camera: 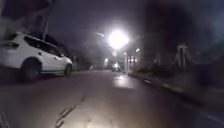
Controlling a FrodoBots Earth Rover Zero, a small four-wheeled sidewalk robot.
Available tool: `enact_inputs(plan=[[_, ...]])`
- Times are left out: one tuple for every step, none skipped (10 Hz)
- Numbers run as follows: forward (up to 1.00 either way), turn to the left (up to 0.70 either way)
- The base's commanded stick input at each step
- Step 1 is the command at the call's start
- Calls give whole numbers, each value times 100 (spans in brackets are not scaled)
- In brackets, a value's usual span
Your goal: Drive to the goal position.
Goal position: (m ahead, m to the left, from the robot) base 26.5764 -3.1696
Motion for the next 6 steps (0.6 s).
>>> enact_inputs(plan=[[70, 0], [70, 0], [70, 0], [70, 0], [70, 0], [70, 0]])
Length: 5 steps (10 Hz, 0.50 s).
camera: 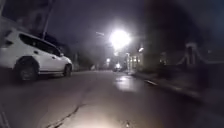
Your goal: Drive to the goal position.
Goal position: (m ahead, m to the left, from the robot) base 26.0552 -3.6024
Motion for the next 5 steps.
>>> enact_inputs(plan=[[70, 0], [70, 0], [70, 0], [70, 0], [70, 0]])
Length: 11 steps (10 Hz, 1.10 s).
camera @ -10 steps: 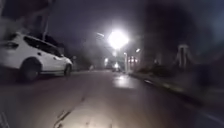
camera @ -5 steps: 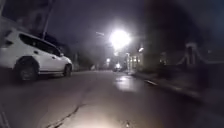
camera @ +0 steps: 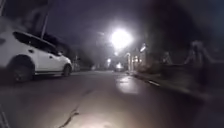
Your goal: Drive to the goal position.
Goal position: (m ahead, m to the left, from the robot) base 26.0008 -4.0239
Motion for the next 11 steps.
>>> enact_inputs(plan=[[70, 0], [70, 0], [70, 0], [70, 0], [70, 0], [70, 0], [70, 0], [70, 0], [70, 0], [70, 0], [70, 0]])
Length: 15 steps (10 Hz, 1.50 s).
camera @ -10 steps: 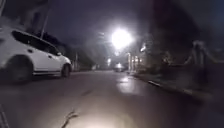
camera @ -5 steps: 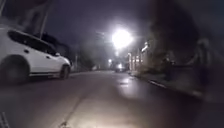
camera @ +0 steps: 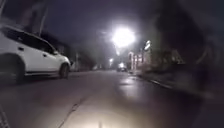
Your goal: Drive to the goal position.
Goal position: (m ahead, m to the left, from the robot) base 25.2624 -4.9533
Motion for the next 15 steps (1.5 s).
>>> enact_inputs(plan=[[70, 0], [70, 0], [70, 0], [70, 0], [70, 0], [70, -22], [70, -35], [70, -35], [70, -35], [70, -35], [70, -29], [70, -13], [70, 0], [70, 0], [70, 0]])
